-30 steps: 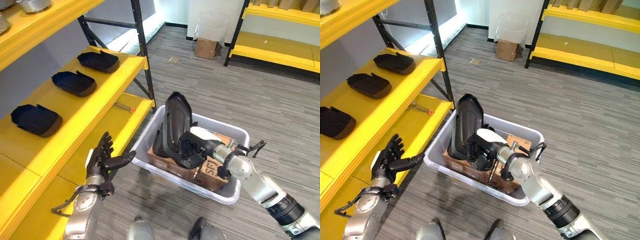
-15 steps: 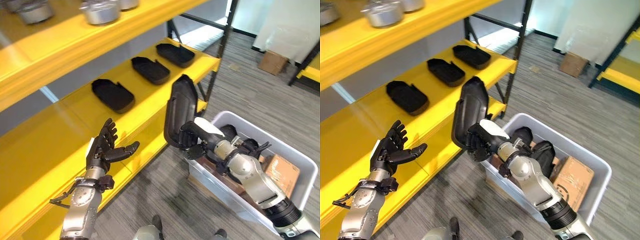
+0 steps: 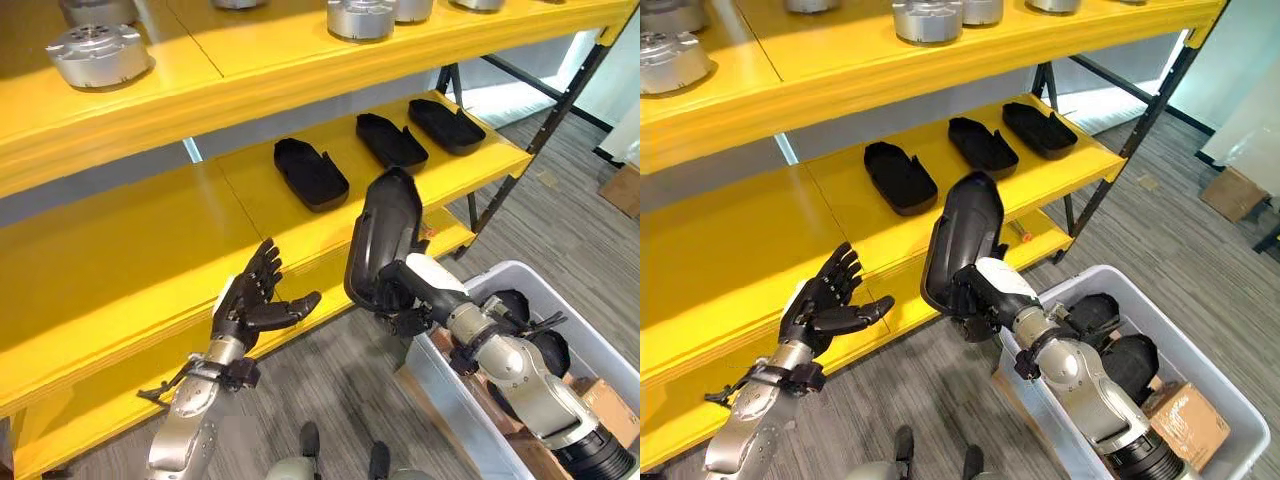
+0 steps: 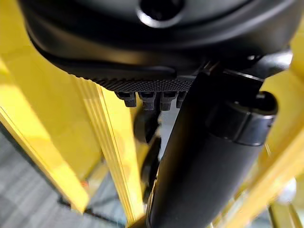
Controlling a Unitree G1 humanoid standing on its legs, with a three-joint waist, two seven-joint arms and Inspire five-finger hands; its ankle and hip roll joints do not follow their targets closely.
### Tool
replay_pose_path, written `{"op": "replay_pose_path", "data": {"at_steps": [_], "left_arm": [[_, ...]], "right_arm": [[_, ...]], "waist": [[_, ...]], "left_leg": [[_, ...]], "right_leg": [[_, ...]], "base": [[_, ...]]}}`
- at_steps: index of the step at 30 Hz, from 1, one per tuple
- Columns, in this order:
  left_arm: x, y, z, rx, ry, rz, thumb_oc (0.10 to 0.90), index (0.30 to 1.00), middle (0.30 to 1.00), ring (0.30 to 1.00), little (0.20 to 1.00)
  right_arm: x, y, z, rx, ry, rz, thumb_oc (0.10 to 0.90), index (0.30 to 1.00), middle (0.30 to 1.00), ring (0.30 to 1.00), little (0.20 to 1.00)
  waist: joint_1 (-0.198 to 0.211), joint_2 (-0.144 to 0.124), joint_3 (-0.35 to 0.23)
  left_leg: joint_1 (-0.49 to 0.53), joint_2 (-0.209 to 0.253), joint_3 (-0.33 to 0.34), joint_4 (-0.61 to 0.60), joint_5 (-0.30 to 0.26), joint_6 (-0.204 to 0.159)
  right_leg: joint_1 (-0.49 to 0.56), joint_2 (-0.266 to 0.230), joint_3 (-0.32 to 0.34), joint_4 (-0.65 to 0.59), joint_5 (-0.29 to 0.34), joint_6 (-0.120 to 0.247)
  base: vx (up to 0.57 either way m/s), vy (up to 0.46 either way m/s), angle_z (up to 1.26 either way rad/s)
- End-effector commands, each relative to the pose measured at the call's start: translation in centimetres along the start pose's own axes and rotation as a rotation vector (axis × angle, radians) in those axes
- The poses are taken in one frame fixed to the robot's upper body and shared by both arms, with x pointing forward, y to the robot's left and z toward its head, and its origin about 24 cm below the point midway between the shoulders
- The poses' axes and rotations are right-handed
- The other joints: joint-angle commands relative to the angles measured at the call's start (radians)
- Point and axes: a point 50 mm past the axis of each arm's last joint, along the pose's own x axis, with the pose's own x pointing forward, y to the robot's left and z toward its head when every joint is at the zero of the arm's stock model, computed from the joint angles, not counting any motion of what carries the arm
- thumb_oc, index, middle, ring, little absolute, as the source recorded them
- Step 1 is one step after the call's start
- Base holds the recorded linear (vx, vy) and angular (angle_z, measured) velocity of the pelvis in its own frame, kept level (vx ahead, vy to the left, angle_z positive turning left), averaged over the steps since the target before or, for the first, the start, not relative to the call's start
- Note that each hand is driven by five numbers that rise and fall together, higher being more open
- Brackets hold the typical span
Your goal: Move parts from the plastic box to the shelf.
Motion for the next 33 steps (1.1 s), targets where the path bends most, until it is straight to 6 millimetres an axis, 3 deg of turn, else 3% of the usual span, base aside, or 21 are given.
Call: {"op": "replay_pose_path", "data": {"at_steps": [1,4,7,12,13,14,19,20,22,24,27,30,32,33], "left_arm": [[1.3,0.3,4.0,0.021,-0.221,-0.009,0.900,1.000,1.000,1.000,1.000],[1.3,0.6,4.3,0.035,-0.228,-0.009,0.900,1.000,1.000,1.000,1.000],[1.5,0.7,3.9,0.008,-0.189,0.000,0.900,1.000,1.000,1.000,1.000],[1.0,1.4,3.1,-0.019,-0.137,0.035,0.900,1.000,1.000,1.000,1.000],[1.0,1.3,2.7,-0.018,-0.130,0.017,0.900,1.000,1.000,1.000,1.000],[1.1,1.2,2.7,-0.015,-0.133,0.001,0.900,1.000,1.000,1.000,1.000],[1.3,0.4,2.9,-0.027,-0.178,-0.033,0.900,1.000,1.000,1.000,1.000],[1.7,0.1,3.0,-0.001,-0.186,-0.047,0.900,1.000,1.000,1.000,1.000],[1.9,-0.1,3.0,0.003,-0.189,-0.058,0.900,1.000,1.000,1.000,1.000],[2.2,-0.2,3.0,-0.002,-0.192,-0.064,0.900,1.000,1.000,1.000,1.000],[2.7,-0.4,3.9,0.040,-0.216,-0.095,0.900,1.000,1.000,1.000,1.000],[2.5,-0.3,4.2,0.042,-0.209,-0.105,0.900,1.000,1.000,1.000,1.000],[2.1,-0.1,4.3,0.049,-0.210,-0.108,0.900,1.000,1.000,1.000,1.000],[2.1,-0.2,4.4,0.052,-0.213,-0.121,0.900,1.000,1.000,1.000,1.000]], "right_arm": [[1.1,-3.4,5.5,-0.062,-0.307,-0.141,0.400,0.300,0.300,0.300,0.300],[1.5,-3.5,5.6,-0.063,-0.299,-0.148,0.400,0.300,0.300,0.300,0.300],[2.0,-3.5,5.8,-0.064,-0.284,-0.149,0.400,0.300,0.300,0.300,0.300],[2.0,-3.3,5.5,-0.066,-0.253,-0.162,0.400,0.300,0.300,0.300,0.300],[1.7,-3.5,5.1,-0.082,-0.226,-0.168,0.400,0.300,0.300,0.300,0.300],[1.5,-3.5,5.0,-0.090,-0.219,-0.169,0.400,0.300,0.300,0.300,0.300],[1.6,-3.8,4.7,-0.141,-0.233,-0.165,0.400,0.300,0.300,0.300,0.300],[1.5,-4.3,4.5,-0.139,-0.230,-0.183,0.400,0.300,0.300,0.300,0.300],[1.4,-4.4,4.3,-0.131,-0.226,-0.199,0.400,0.300,0.300,0.300,0.300],[1.3,-4.6,4.2,-0.111,-0.231,-0.213,0.400,0.300,0.300,0.300,0.300],[1.5,-4.4,4.6,-0.124,-0.253,-0.265,0.400,0.300,0.300,0.300,0.300],[1.5,-4.3,4.4,-0.113,-0.218,-0.268,0.400,0.300,0.300,0.300,0.300],[1.7,-3.9,4.1,-0.083,-0.199,-0.272,0.400,0.300,0.300,0.300,0.300],[1.6,-4.0,3.9,-0.085,-0.194,-0.277,0.400,0.300,0.300,0.300,0.300]], "waist": [[0.008,-0.040,-0.110],[0.021,-0.033,-0.120],[0.033,-0.022,-0.113],[0.035,-0.019,-0.106],[0.017,-0.023,-0.103],[0.009,-0.025,-0.102],[0.005,-0.023,-0.085],[-0.005,-0.019,-0.084],[-0.006,-0.019,-0.082],[-0.007,-0.017,-0.070],[0.016,-0.024,-0.078],[0.043,-0.036,-0.085],[0.064,-0.046,-0.080],[0.056,-0.049,-0.075]], "left_leg": [[0.092,0.047,0.107,-0.002,-0.095,-0.051],[0.078,0.052,0.095,-0.002,-0.089,-0.059],[0.078,0.037,0.074,0.001,-0.093,-0.044],[0.090,0.039,0.111,0.007,-0.096,-0.040],[0.097,0.060,0.187,0.024,-0.095,-0.043],[0.093,0.070,0.206,0.038,-0.097,-0.045],[0.059,0.181,0.200,0.041,-0.016,-0.094],[0.069,0.193,0.224,0.036,-0.034,-0.086],[0.075,0.185,0.217,0.044,-0.057,-0.087],[0.070,0.167,0.225,0.072,-0.074,-0.065],[0.104,0.093,0.214,0.038,-0.093,-0.034],[0.115,0.056,0.241,0.011,-0.110,-0.010],[0.119,0.031,0.269,0.001,-0.132,0.016],[0.119,0.026,0.263,-0.001,-0.140,0.026]], "right_leg": [[0.000,-0.047,-0.095,0.027,-0.025,0.050],[0.007,-0.048,-0.115,0.018,-0.035,0.045],[0.003,-0.046,-0.122,0.061,-0.066,0.031],[0.011,-0.047,-0.146,0.093,-0.088,0.028],[0.012,-0.055,-0.172,0.109,-0.095,0.028],[0.009,-0.059,-0.179,0.117,-0.097,0.027],[-0.002,-0.085,-0.182,0.166,-0.120,0.023],[-0.007,-0.111,-0.202,0.204,-0.137,0.033],[-0.009,-0.130,-0.206,0.227,-0.149,0.043],[-0.018,-0.154,-0.218,0.258,-0.143,0.049],[-0.010,-0.208,-0.218,0.227,-0.066,0.104],[0.008,-0.254,-0.259,0.210,-0.018,0.136],[-0.020,-0.290,-0.304,0.273,0.042,0.153],[-0.042,-0.253,-0.280,0.294,0.018,0.150]], "base": [[0.03,-0.093,0.11],[0.05,-0.073,0.44],[0.13,-0.038,0.73],[0.09,0.025,0.37],[0.11,0.159,0.61],[0.05,0.298,1.53],[0.09,0.363,0.90],[0.12,0.368,0.13],[0.13,0.320,0.20],[0.14,0.447,0.14],[0.21,0.486,0.05],[0.09,0.327,-0.13],[0.03,0.266,-0.19],[0.05,0.161,-0.26]]}}
